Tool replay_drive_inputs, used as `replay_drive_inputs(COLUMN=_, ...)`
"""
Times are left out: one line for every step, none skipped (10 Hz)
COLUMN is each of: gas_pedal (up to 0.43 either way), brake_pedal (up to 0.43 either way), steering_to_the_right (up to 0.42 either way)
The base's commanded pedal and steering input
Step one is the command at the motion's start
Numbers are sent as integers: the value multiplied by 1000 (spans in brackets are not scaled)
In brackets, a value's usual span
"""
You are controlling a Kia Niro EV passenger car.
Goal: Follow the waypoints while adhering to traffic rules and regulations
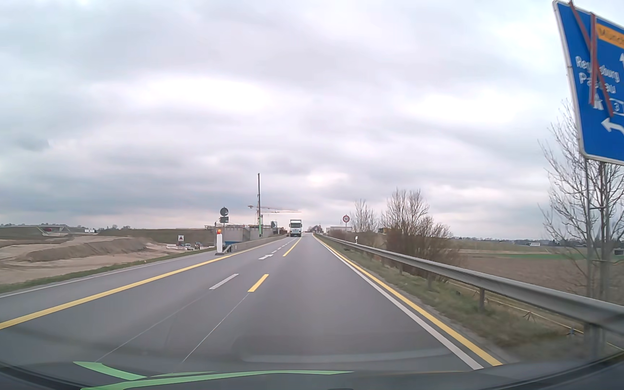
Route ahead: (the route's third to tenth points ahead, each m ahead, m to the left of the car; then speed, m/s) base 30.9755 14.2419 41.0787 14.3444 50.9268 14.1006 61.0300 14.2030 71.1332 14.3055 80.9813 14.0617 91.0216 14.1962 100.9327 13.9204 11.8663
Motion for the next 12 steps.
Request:
replay_drive_inputs(gas_pedal=150, brake_pedal=0, steering_to_the_right=7)
replay_drive_inputs(gas_pedal=150, brake_pedal=0, steering_to_the_right=7)
replay_drive_inputs(gas_pedal=150, brake_pedal=0, steering_to_the_right=7)
replay_drive_inputs(gas_pedal=150, brake_pedal=0, steering_to_the_right=7)
replay_drive_inputs(gas_pedal=150, brake_pedal=0, steering_to_the_right=7)
replay_drive_inputs(gas_pedal=150, brake_pedal=0, steering_to_the_right=7)
replay_drive_inputs(gas_pedal=157, brake_pedal=0, steering_to_the_right=7)
replay_drive_inputs(gas_pedal=157, brake_pedal=0, steering_to_the_right=7)
replay_drive_inputs(gas_pedal=157, brake_pedal=0, steering_to_the_right=7)
replay_drive_inputs(gas_pedal=157, brake_pedal=0, steering_to_the_right=6)
replay_drive_inputs(gas_pedal=157, brake_pedal=0, steering_to_the_right=5)
replay_drive_inputs(gas_pedal=157, brake_pedal=0, steering_to_the_right=5)
